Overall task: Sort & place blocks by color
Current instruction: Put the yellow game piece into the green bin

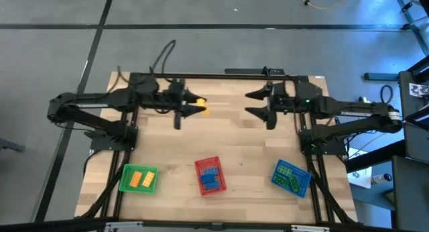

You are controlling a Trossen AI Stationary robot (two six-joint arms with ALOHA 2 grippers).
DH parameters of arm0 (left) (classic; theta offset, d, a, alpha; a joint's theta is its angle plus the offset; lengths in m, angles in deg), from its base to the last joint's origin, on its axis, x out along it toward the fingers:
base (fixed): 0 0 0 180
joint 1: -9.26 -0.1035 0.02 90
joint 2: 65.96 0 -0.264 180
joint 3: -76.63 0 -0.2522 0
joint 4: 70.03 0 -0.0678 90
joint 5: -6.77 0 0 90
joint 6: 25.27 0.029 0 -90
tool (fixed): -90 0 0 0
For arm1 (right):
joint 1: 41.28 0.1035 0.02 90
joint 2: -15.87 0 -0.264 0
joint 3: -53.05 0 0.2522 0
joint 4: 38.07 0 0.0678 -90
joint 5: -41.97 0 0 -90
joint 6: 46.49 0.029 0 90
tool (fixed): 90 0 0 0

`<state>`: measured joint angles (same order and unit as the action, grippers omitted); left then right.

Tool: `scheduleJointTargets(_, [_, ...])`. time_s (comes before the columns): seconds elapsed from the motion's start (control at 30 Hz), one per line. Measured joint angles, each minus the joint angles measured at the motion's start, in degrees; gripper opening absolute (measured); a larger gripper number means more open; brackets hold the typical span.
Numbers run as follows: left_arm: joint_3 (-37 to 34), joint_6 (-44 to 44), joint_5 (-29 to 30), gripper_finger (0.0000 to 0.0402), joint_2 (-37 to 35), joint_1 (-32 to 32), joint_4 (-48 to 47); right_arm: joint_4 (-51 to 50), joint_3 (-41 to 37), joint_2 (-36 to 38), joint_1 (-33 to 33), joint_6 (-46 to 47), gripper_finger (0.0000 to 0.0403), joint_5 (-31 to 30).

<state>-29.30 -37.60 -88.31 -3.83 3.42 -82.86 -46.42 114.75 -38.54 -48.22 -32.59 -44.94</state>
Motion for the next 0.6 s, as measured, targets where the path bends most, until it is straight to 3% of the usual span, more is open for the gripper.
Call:
scheduleJointTargets(0.1, [-2.6,0.3,1.5,0.0129,-4.6,1.0,-1.1,-1.7,0.0,2.4,-0.3,-0.9,0.0308,-1.4])
scheduleJointTargets(0.4, [-17.2,-2.2,13.6,0.0129,-20.8,6.5,-0.1,-4.2,0.0,4.3,-0.3,-0.8,0.0308,-2.6])
scheduleJointTargets(0.6, [-20.8,-2.5,17.1,0.0129,-25.9,8.3,-0.1,-4.1,0.0,4.3,-0.3,-1.2,0.0308,-5.0])
